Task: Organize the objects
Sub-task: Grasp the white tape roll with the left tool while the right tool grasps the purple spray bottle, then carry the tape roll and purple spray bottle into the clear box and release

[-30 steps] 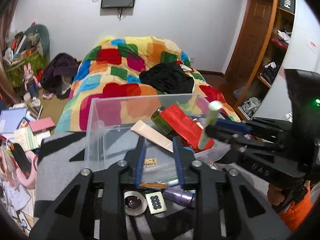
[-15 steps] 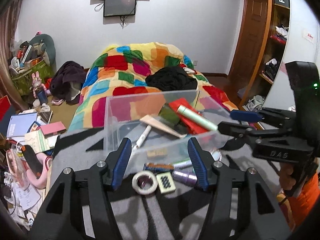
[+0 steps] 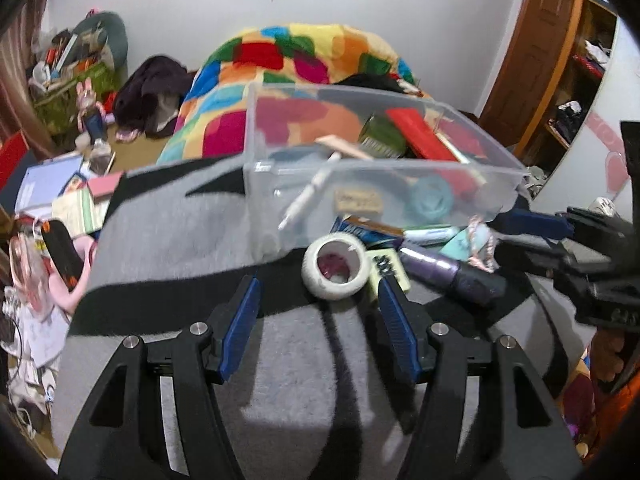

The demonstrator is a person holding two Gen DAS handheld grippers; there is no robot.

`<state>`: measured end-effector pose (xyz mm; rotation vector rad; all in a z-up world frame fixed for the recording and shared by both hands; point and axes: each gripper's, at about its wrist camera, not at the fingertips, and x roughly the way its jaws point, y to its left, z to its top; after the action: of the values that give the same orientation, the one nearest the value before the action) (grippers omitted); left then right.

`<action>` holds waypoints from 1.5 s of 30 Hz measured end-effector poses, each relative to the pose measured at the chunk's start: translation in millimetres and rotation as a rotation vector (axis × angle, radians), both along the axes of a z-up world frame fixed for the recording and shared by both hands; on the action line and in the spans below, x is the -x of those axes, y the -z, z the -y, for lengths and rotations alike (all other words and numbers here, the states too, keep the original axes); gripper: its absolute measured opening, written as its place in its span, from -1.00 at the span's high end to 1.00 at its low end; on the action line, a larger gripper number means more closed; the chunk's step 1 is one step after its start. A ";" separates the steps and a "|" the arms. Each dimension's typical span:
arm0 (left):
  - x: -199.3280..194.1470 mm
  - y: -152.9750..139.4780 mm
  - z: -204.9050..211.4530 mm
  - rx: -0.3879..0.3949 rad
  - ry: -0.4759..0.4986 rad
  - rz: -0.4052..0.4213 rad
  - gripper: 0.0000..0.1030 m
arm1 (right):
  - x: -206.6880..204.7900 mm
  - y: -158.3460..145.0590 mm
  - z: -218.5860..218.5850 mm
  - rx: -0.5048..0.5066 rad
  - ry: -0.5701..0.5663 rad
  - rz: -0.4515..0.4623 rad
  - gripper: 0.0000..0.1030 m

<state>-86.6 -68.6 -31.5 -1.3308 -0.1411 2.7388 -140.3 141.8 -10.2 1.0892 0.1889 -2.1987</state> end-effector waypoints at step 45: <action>-12.5 -49.9 -13.2 -0.047 0.015 -0.171 0.24 | -5.1 -25.2 -5.8 0.110 0.019 -0.046 0.55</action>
<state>-74.1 -55.4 18.4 -1.0758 -0.1808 2.8021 -135.1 147.7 15.0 0.9849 0.0772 -2.2242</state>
